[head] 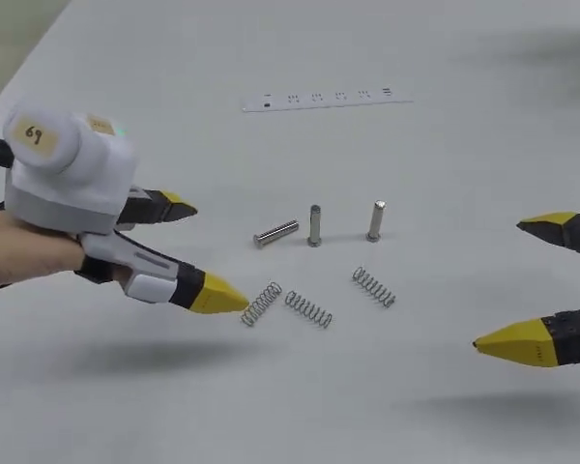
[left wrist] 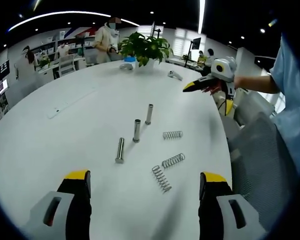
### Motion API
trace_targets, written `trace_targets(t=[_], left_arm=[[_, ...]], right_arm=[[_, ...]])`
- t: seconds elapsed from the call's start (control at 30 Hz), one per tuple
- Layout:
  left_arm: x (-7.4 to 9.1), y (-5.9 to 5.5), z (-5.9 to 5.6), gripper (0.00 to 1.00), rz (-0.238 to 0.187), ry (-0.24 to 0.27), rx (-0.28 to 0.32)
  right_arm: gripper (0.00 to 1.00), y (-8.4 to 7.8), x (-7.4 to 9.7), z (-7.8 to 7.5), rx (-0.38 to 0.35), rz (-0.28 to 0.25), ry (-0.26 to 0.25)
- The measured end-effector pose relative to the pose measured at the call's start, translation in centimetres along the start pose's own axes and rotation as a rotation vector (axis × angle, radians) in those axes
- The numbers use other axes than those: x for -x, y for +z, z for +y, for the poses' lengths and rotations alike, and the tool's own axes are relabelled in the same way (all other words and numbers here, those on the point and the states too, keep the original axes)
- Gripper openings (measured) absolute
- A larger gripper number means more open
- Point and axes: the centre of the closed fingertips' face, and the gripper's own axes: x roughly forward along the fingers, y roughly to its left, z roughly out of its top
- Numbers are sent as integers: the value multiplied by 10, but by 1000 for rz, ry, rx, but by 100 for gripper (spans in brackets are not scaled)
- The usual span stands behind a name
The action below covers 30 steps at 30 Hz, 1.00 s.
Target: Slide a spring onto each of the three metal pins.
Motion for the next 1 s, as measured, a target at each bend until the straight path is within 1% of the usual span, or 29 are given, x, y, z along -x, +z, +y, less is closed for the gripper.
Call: trace_targets(t=[0.2, 0.23, 0.37, 0.5, 0.6, 0.63, 0.7, 0.77, 0.87, 1.0], left_arm=[[-6, 2, 5, 85, 33, -8, -11], [-7, 2, 6, 86, 36, -3, -21], [-9, 5, 7, 84, 40, -8, -21], [-16, 7, 11, 83, 62, -14, -38], [-20, 11, 12, 81, 62, -19, -43], [-22, 11, 13, 81, 72, -19, -45], [-25, 12, 15, 80, 76, -18, -48], [-28, 13, 16, 78, 81, -21, -49], [-32, 13, 19, 77, 100, -23, -51], [-37, 14, 22, 75, 108, -23, -59]], right_arm=[[100, -2, 1, 0, -10, -2, 0], [100, -3, 1, 0, -11, -3, 0], [100, -3, 2, 0, -15, -6, -2], [100, -5, 2, 0, -19, -7, -3], [100, -5, 2, 1, -24, -10, -3], [100, -6, 2, 1, -25, -11, -4], [100, -7, 2, 1, -29, -11, -3], [100, -8, 3, 1, -32, -12, -4], [100, -10, 3, 0, -37, -11, -6], [100, -12, 4, 0, -45, -12, -8]])
